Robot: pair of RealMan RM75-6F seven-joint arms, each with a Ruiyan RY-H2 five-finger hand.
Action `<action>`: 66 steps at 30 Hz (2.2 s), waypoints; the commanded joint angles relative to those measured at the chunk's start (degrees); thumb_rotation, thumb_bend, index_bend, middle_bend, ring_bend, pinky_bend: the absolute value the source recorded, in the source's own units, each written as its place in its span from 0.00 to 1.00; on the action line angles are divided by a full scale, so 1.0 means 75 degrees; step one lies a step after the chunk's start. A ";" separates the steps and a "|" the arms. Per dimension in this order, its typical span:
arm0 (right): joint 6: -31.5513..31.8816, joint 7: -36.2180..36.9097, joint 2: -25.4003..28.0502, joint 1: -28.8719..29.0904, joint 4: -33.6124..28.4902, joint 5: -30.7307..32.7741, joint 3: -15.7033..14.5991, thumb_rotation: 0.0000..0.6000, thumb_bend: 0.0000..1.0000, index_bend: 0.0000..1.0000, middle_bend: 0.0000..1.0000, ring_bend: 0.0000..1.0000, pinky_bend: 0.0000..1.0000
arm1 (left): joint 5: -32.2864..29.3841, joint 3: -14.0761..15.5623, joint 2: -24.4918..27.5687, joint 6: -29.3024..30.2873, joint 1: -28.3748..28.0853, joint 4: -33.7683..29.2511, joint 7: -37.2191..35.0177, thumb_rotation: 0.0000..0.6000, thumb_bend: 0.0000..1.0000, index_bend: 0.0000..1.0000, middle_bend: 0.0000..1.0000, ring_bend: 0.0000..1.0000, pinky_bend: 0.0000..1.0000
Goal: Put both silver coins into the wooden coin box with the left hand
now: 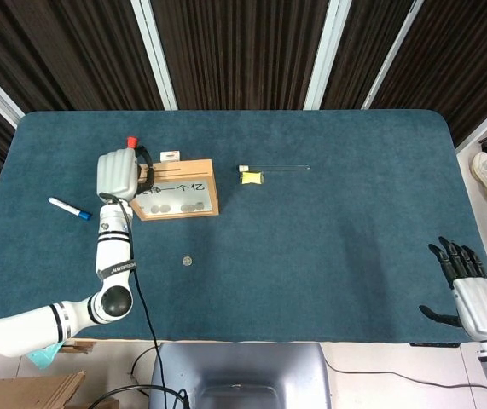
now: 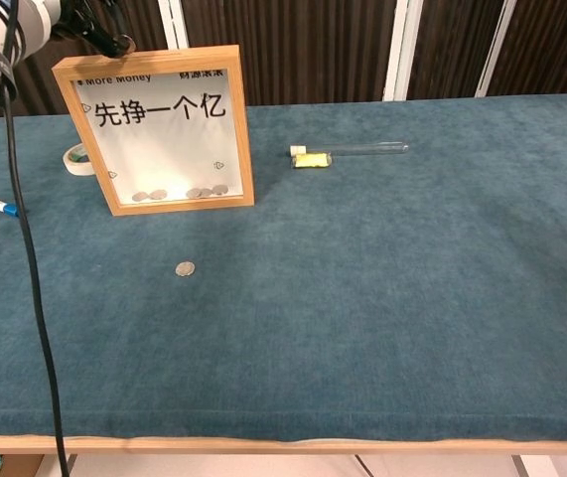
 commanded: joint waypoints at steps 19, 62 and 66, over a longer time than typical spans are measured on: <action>0.0023 0.0043 0.0005 -0.0004 0.0016 0.0028 0.0025 1.00 0.20 0.00 0.00 0.00 0.00 | -0.0078 0.0163 0.0017 -0.0095 -0.0071 0.0133 -0.0222 1.00 0.40 0.36 1.00 1.00 1.00; 0.0265 -0.0255 -0.0103 -0.0113 -0.0036 -0.0211 -0.0062 1.00 0.20 0.00 0.00 0.00 0.00 | 0.4861 0.3479 -0.3101 0.0016 0.3235 0.2794 -0.4183 1.00 0.38 0.39 1.00 1.00 1.00; 0.0263 -0.0235 -0.0095 -0.0112 -0.0040 -0.0224 -0.0066 1.00 0.20 0.00 0.00 0.00 0.00 | 0.5031 0.3329 -0.3330 0.0006 0.3202 0.2968 -0.4126 1.00 0.38 0.40 1.00 1.00 1.00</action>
